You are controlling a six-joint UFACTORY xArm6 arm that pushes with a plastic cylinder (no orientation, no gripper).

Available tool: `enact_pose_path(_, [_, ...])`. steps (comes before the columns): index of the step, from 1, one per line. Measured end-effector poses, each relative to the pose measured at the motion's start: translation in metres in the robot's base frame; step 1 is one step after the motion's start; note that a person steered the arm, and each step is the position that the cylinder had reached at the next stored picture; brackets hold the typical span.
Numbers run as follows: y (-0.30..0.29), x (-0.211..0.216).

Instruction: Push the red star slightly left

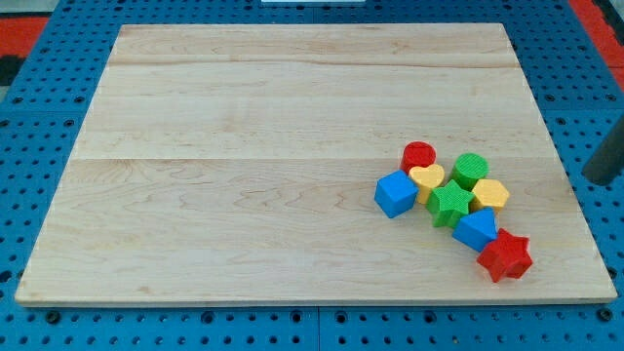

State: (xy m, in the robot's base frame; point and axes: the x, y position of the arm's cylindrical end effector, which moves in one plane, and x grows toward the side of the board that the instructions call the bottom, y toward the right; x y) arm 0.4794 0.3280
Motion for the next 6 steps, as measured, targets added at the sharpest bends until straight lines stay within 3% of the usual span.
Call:
enact_pose_path(2, [0.017,0.061])
enact_pose_path(3, [-0.01,0.105])
enact_pose_path(4, [-0.086,0.119])
enact_pose_path(6, [-0.184,0.107])
